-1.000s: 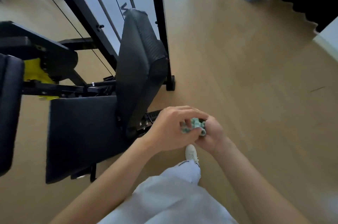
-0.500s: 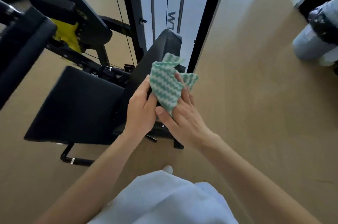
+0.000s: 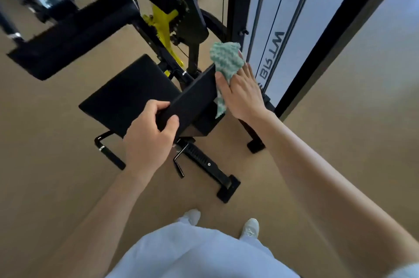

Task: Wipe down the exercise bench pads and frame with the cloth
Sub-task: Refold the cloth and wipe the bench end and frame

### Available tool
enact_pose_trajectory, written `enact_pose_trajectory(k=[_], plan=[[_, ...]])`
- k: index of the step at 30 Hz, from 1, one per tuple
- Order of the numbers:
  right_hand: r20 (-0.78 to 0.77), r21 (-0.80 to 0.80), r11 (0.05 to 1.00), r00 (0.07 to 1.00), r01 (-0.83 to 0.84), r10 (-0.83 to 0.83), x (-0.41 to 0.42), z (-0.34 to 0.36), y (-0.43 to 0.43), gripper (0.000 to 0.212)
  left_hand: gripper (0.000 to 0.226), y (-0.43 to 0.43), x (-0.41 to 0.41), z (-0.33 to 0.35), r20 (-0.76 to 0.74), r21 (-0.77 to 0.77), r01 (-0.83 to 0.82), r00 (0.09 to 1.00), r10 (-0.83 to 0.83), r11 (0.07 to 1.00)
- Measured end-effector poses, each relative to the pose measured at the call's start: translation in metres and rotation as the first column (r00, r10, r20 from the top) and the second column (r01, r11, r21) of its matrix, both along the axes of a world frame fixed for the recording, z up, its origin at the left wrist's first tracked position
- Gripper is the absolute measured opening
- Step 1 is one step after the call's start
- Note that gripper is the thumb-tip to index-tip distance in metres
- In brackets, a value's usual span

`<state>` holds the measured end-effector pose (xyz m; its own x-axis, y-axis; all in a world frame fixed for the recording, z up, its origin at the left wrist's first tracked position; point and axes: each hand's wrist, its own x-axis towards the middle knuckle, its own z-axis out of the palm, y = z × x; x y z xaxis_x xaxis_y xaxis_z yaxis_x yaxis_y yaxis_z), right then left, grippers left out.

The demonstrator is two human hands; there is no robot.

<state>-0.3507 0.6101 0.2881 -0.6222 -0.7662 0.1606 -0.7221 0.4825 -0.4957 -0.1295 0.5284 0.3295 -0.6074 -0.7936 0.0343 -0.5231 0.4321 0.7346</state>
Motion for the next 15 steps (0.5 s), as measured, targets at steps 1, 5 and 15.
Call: enact_pose_trajectory(k=[1, 5, 15], plan=[[0.07, -0.026, 1.0, 0.997, 0.011, -0.009, -0.012, 0.0, 0.001, 0.062, 0.04, 0.005, -0.003, 0.0, 0.013, -0.031, -0.052, 0.999, 0.052, 0.998], [0.503, -0.002, 0.989, 0.855, 0.149, -0.127, -0.053, 0.001, 0.006, 0.061, 0.033, 0.017, -0.019, 0.0, 0.056, -0.06, -0.187, 0.98, 0.19, 0.981], [0.841, -0.3, 0.894, 0.534, 0.332, 0.084, -0.095, -0.029, 0.029, 0.037, 0.043, 0.019, -0.106, 0.017, 0.099, -0.382, 0.012, 0.995, 0.028, 0.924]])
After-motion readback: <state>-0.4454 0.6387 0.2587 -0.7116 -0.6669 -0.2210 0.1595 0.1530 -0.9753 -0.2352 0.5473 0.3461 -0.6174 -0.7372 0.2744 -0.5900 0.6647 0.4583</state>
